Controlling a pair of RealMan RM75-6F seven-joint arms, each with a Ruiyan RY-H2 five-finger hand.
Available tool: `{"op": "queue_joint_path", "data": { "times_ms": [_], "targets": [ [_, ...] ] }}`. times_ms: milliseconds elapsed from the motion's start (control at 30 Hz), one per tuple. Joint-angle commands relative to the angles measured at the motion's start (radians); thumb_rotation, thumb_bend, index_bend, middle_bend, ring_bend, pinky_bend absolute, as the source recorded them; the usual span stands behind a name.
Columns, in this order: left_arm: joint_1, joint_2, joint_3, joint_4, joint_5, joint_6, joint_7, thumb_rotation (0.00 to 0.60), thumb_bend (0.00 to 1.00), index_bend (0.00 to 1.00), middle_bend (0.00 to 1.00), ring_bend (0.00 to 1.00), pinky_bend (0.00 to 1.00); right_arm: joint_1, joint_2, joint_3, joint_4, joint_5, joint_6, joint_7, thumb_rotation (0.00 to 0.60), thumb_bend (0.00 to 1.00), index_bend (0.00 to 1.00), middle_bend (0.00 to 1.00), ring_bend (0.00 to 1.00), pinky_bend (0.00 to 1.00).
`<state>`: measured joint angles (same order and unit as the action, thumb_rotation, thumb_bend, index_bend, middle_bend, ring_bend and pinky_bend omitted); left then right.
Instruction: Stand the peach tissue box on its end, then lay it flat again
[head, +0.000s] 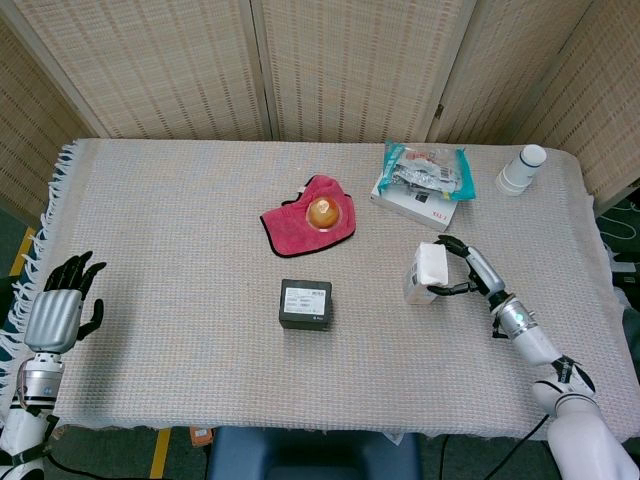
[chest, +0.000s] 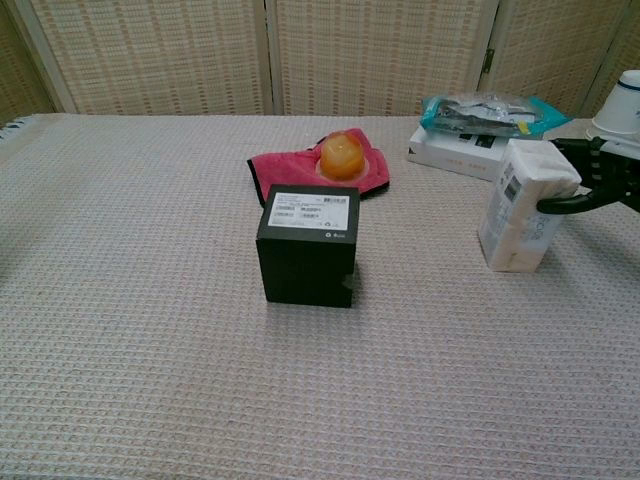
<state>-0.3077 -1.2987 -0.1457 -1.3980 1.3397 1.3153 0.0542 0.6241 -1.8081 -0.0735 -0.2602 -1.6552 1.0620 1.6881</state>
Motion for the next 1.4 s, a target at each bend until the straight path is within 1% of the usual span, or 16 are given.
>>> {"op": "queue_joint_path", "data": {
  "times_ms": [33,133,200,267,367,467,667,800,933,1000,1033,1100,1133,1233,1333,1400],
  "targets": [
    [0.0,0.0,0.0,-0.001,0.0,0.001,0.0,0.6,0.55,0.18,0.0,0.0,0.11,0.01,0.02,-0.009,-0.031,-0.006,-0.014,-0.03,0.6,0.22,0.28,0.39,0.14,0.0],
    [0.001,0.001,-0.001,-0.001,0.0,0.003,0.001,0.6,0.55,0.18,0.0,0.0,0.11,0.019,0.036,-0.012,-0.06,-0.006,-0.023,-0.043,0.6,0.21,0.21,0.32,0.1,0.0],
    [0.001,0.001,-0.001,-0.001,-0.001,0.003,0.0,0.6,0.55,0.18,0.0,0.0,0.11,0.023,0.039,-0.005,-0.073,0.002,-0.026,-0.042,0.6,0.2,0.18,0.3,0.08,0.0],
    [0.001,0.002,-0.002,-0.001,-0.002,0.002,-0.001,0.6,0.55,0.18,0.0,0.0,0.11,0.035,0.037,0.006,-0.09,0.016,-0.053,-0.058,0.6,0.16,0.11,0.25,0.05,0.0],
    [0.001,0.003,-0.002,0.0,-0.001,0.003,-0.003,0.6,0.55,0.18,0.0,0.0,0.11,0.043,0.046,0.005,-0.112,0.019,-0.07,-0.07,0.6,0.06,0.06,0.18,0.02,0.0],
    [0.002,0.003,-0.003,-0.001,-0.002,0.006,-0.002,0.6,0.55,0.18,0.0,0.0,0.11,0.049,0.058,-0.001,-0.134,0.016,-0.082,-0.076,0.6,0.01,0.02,0.12,0.0,0.0],
    [0.004,0.005,-0.004,-0.006,0.0,0.011,-0.002,0.6,0.55,0.18,0.0,0.0,0.11,0.046,0.098,-0.001,-0.184,0.019,-0.057,-0.101,0.6,0.0,0.0,0.02,0.0,0.0],
    [0.004,0.007,-0.003,-0.01,0.001,0.012,-0.002,0.6,0.55,0.18,0.0,0.0,0.11,0.024,0.154,0.035,-0.255,0.05,0.011,-0.157,0.6,0.0,0.0,0.0,0.0,0.0],
    [0.005,0.009,-0.003,-0.015,0.001,0.012,-0.001,0.6,0.55,0.18,0.0,0.0,0.11,0.005,0.243,0.077,-0.388,0.083,0.075,-0.311,0.6,0.0,0.0,0.0,0.0,0.0],
    [0.005,0.01,-0.003,-0.018,0.0,0.011,0.001,0.6,0.55,0.18,0.0,0.0,0.11,0.001,0.311,0.091,-0.501,0.095,0.082,-0.446,0.6,0.0,0.0,0.0,0.0,0.0],
    [0.005,0.01,-0.003,-0.02,-0.001,0.01,0.004,0.6,0.55,0.18,0.0,0.0,0.11,-0.002,0.352,0.102,-0.576,0.108,0.083,-0.534,0.6,0.0,0.0,0.0,0.0,0.0],
    [0.005,0.012,-0.003,-0.024,-0.003,0.009,0.008,0.6,0.55,0.18,0.0,0.0,0.11,-0.005,0.416,0.123,-0.7,0.135,0.077,-0.67,0.6,0.0,0.0,0.0,0.0,0.0],
    [0.005,0.012,-0.002,-0.026,-0.003,0.01,0.01,0.6,0.55,0.18,0.0,0.0,0.11,-0.006,0.458,0.137,-0.783,0.155,0.07,-0.756,0.6,0.0,0.0,0.0,0.0,0.0],
    [0.006,0.014,-0.003,-0.031,-0.001,0.014,0.013,0.6,0.55,0.18,0.0,0.0,0.11,-0.002,0.552,0.16,-0.973,0.205,0.027,-0.948,0.6,0.0,0.0,0.0,0.0,0.0],
    [0.008,0.015,-0.003,-0.036,-0.002,0.017,0.016,0.6,0.55,0.18,0.0,0.0,0.11,0.012,0.633,0.172,-1.117,0.26,-0.044,-1.101,0.6,0.0,0.0,0.0,0.0,0.0],
    [0.009,0.017,-0.004,-0.039,-0.005,0.017,0.018,0.6,0.55,0.18,0.0,0.0,0.11,0.022,0.668,0.181,-1.18,0.301,-0.085,-1.18,0.6,0.0,0.0,0.0,0.0,0.0]
  ]
}}
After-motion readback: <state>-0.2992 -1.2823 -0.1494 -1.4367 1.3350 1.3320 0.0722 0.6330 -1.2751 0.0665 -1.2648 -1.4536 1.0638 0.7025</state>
